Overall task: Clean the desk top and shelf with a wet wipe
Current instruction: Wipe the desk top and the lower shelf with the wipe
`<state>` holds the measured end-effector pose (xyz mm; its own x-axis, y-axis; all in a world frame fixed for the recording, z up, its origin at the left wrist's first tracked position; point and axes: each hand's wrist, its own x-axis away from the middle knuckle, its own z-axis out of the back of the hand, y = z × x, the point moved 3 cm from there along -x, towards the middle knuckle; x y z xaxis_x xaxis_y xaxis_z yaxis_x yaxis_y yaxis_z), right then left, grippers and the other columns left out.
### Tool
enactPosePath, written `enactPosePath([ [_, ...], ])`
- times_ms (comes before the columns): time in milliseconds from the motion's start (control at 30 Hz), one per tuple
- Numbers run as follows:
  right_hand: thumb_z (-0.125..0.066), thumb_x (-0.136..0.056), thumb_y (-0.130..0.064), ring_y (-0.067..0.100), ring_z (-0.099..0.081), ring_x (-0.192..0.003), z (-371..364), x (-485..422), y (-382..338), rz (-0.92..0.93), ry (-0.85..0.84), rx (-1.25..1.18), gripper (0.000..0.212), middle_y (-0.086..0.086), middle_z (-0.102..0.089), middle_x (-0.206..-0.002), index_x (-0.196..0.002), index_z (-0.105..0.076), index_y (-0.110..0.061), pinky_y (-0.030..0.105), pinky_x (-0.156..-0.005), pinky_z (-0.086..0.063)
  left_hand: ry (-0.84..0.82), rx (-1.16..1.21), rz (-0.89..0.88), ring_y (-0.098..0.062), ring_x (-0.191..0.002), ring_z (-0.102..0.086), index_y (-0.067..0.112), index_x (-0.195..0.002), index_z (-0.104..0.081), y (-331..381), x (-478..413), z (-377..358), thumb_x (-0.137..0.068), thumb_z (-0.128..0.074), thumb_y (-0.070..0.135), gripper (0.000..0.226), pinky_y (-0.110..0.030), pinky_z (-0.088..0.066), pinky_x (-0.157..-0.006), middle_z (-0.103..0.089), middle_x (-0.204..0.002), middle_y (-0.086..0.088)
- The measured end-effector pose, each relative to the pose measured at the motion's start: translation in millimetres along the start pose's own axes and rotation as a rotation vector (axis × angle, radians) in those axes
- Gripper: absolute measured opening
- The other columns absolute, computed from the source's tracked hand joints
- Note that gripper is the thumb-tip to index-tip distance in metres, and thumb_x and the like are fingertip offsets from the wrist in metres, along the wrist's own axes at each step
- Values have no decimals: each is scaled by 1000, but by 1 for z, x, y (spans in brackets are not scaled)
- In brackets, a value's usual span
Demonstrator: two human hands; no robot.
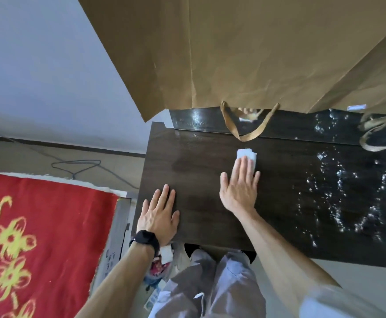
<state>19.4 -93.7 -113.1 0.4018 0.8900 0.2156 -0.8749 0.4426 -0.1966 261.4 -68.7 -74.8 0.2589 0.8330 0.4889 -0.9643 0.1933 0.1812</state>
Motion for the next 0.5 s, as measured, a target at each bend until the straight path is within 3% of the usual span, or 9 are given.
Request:
enactPosePath([
  [100,-22,-102,-47,20,5,-154,-24,14,-69,470,-133,24,68,5,-2,-167,-158,-9,-10,51,-124,-3,-74,0,37,-21,-152,6,25,-157,0,2,-7,-3,-102,-28,44,65,-47,-9,-122,11,-164,8],
  [167,-22,-103,-47,15,4,-154,-19,0,-68,598,-155,25,66,-1,-2,-167,-159,-10,-15,55,-123,-10,-92,5,57,-20,-151,8,27,-157,2,2,-11,-1,-101,-27,48,67,-48,-9,-122,14,-163,10],
  [233,-22,-102,-49,14,1,-154,-3,-28,-31,489,-92,41,66,-4,-4,-167,-159,-9,-19,56,-123,-10,-102,18,54,-19,-151,8,27,-157,1,5,-19,5,-100,-27,51,68,-48,-10,-122,14,-163,10],
  [300,-18,-102,-50,14,5,-154,14,-54,25,174,-62,32,66,-5,1,-167,-159,-4,-19,52,-124,0,-118,25,49,-18,-151,7,27,-157,0,6,-20,8,-100,-27,52,68,-50,-11,-121,13,-163,11],
  [400,-17,-101,-50,19,8,-154,35,-66,85,-223,-71,-67,70,3,3,-167,-158,-1,-13,56,-123,-1,-126,39,64,-18,-151,9,28,-157,0,3,-10,1,-100,-27,52,68,-50,-10,-121,14,-163,12],
  [500,-14,-99,-55,25,9,-153,31,-65,56,-298,-38,-89,77,10,5,-167,-157,-1,-6,57,-122,-2,-84,42,77,-18,-151,11,28,-157,3,2,-6,-2,-100,-27,51,69,-49,-9,-121,16,-163,12],
])
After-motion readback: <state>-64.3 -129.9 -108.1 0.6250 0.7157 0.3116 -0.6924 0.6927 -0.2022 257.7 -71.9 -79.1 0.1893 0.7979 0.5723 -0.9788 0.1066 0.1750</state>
